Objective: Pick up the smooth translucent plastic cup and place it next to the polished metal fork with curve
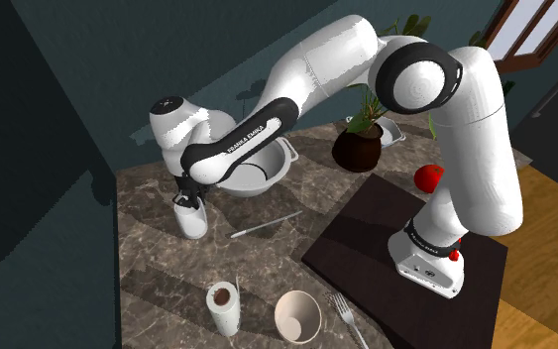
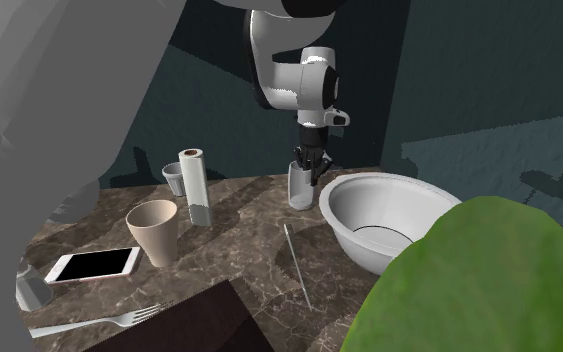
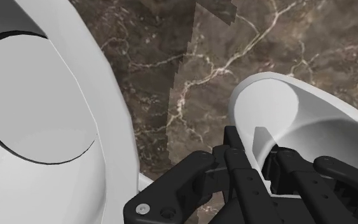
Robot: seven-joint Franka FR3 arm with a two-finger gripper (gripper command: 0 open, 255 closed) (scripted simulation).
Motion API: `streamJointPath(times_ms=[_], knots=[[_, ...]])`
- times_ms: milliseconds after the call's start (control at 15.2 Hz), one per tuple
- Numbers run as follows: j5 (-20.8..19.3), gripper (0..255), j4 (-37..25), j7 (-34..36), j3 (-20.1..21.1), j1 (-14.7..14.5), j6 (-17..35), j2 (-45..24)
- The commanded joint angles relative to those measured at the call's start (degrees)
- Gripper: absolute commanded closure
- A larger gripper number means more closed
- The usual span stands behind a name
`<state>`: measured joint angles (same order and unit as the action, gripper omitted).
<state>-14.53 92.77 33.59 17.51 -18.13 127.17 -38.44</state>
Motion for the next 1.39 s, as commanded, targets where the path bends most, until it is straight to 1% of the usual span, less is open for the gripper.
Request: streamJointPath(times_ms=[0, 660, 1320], knots=[[0.2, 255, 0.0, -0.1, 0.1, 0.1, -0.5, 0.5], [1.7, 255, -1.3, -1.0, 1.2, 0.7, -5.9, 4.7], [3.0, 255, -4.0, -1.9, 2.0, 1.1, -11.8, 8.1]])
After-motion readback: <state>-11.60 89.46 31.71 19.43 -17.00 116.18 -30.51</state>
